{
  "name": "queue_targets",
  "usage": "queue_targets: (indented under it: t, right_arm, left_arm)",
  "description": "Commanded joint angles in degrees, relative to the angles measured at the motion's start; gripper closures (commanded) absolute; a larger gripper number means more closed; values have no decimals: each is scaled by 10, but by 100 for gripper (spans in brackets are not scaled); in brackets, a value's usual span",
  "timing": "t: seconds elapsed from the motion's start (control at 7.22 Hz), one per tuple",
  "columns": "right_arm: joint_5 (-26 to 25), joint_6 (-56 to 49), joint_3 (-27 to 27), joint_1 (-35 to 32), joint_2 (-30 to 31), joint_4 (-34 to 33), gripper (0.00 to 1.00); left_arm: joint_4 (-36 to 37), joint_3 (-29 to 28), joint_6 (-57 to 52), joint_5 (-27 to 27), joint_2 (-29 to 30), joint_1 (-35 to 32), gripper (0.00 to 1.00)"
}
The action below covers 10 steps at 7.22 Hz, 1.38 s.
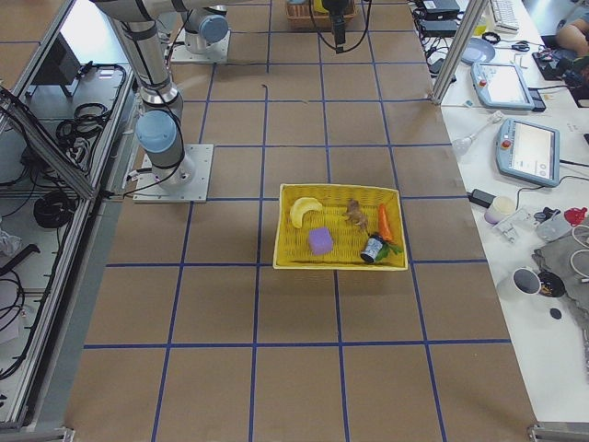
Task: Transfer tape with both arms
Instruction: 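Lower the tape into the wicker basket and open the left gripper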
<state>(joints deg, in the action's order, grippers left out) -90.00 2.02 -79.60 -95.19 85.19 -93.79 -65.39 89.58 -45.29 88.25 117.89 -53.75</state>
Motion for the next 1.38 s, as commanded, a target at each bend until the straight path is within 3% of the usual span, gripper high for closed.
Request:
queue_targets:
  t: [0.0,0.14,0.42,0.69,0.97,1.25]
  right_arm:
    - [0,0,-5,0,2,-1,0]
    - [0,0,-6,0,4,-1,0]
    - [0,0,-8,0,5,-1,0]
    - [1,0,-9,0,5,-1,0]
    - [1,0,-9,0,5,-1,0]
    - [1,1,-9,0,5,-1,0]
  left_arm:
    - [26,0,-5,-2,11,2,10]
    - [27,-4,-14,-1,13,2,0]
    - [20,-11,-8,3,-16,-13,0]
    - [-24,-31,10,3,-72,-80,0]
    - [-71,-33,167,4,-121,-172,0]
    - [-176,-47,418,13,-172,-271,0]
